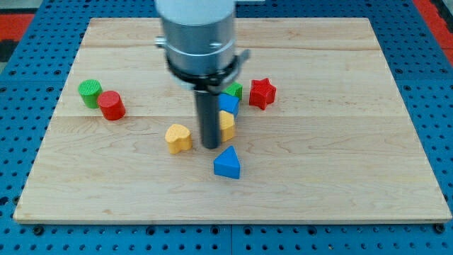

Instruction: Push the red star into the green star and blue cube

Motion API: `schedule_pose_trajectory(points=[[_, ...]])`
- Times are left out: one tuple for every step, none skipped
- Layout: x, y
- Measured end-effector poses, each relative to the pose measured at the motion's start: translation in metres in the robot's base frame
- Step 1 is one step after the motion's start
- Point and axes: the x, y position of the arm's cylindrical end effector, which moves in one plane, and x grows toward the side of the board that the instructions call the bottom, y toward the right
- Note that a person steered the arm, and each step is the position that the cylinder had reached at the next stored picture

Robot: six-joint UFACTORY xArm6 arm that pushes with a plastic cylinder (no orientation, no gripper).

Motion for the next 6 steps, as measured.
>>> schedule_pose_trajectory(points=[[-0.036, 0.047], [-0.037, 0.112], [-0.071, 0.178], [-0.097, 0.147], [-0.100, 0.075], [-0.097, 0.017]])
